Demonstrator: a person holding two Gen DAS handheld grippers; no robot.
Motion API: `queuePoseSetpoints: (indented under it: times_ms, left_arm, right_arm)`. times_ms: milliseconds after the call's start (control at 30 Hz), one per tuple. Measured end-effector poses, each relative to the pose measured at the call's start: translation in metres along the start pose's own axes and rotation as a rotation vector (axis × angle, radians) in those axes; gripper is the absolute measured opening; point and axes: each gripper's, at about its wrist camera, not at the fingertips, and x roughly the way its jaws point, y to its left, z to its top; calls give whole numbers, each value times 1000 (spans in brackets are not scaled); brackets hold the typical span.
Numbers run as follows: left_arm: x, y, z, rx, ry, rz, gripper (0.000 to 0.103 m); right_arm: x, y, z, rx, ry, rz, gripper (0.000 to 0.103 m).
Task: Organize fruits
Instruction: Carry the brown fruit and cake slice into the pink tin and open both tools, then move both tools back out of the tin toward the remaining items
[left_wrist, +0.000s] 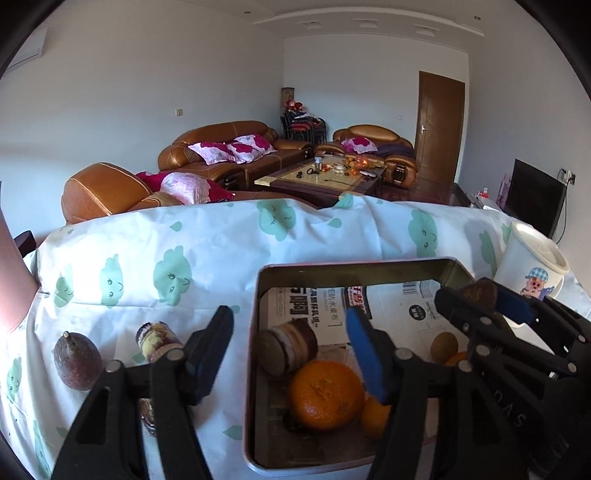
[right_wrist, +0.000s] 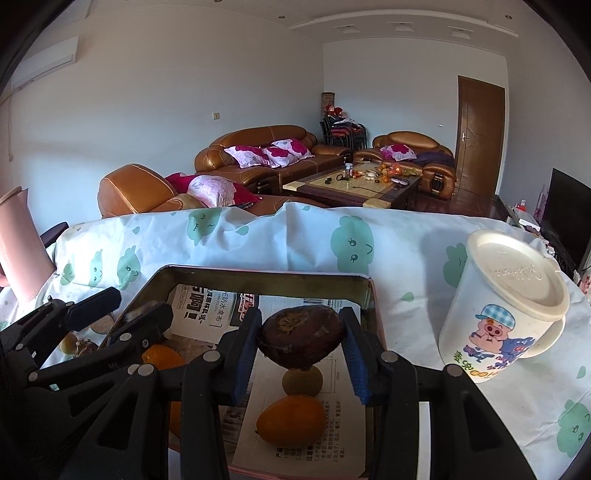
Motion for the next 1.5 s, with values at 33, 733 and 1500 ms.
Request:
queuePoseSetpoints:
  times_ms: [33, 733, 1500]
  left_arm:
    - [-4, 3, -1, -12, -17, 14, 81]
    - [-48, 47, -15, -45, -165, 179, 103]
    - [-62, 76, -28, -46, -140, 159, 103]
  right_arm:
    - [0, -1, 0, 6, 1, 0, 47]
    - [-29, 26, -4, -107, -127, -9, 75]
    - [-44, 43, -17, -55, -141, -148, 78]
